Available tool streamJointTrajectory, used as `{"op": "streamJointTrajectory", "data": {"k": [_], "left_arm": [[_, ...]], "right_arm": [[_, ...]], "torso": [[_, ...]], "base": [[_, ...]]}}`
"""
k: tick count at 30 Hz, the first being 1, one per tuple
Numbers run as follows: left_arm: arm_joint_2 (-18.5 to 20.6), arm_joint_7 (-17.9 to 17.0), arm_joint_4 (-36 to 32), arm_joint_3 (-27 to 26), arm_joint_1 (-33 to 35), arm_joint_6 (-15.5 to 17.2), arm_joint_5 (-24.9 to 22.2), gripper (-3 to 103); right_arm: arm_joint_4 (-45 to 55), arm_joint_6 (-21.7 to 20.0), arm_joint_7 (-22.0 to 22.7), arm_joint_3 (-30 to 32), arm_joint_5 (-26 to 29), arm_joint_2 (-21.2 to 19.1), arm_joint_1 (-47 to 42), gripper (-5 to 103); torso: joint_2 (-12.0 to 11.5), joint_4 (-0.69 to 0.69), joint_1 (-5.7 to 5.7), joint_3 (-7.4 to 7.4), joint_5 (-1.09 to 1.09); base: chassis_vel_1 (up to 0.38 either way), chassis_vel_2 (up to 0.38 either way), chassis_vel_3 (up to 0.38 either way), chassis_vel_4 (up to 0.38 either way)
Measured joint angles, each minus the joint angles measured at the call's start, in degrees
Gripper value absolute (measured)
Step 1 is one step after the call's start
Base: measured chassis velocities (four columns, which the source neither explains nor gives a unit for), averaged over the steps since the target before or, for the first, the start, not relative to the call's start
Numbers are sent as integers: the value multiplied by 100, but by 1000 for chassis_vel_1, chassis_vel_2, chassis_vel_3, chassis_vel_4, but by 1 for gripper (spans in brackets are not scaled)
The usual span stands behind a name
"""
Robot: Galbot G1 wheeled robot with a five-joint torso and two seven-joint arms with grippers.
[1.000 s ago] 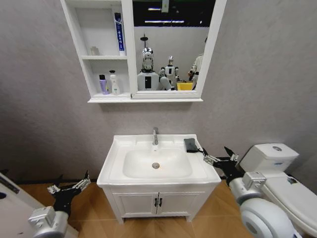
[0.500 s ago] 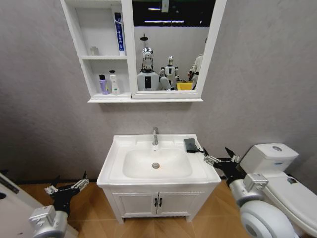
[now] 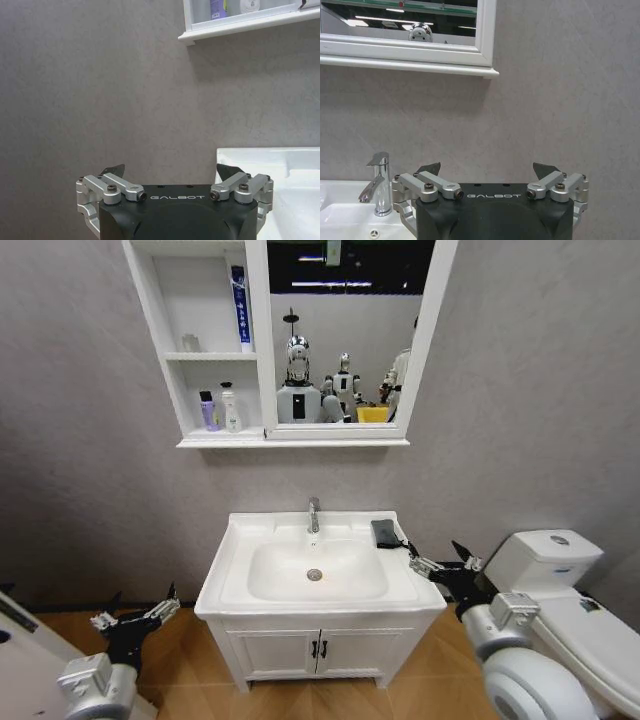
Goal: Move facial cleanser and shampoo from washbasin to cabinet, then wipe washbasin with towel.
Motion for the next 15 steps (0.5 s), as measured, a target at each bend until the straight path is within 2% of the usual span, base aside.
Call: {"op": "streamJointTrajectory", "data": {"k": [9, 15], "left_arm": [[3, -2, 18, 1, -1, 2, -4, 100], [5, -3, 26, 1, -1, 2, -7, 100]], "right_arm": [[-5, 7, -7, -19, -8, -35, 1, 100], [-6, -34, -9, -41, 14, -15, -7, 100]], "torso": [[-2, 0, 3, 1, 0], [-1, -1, 1, 1, -1]], "base": [[-74, 76, 86, -75], [-7, 12, 6, -8]]}}
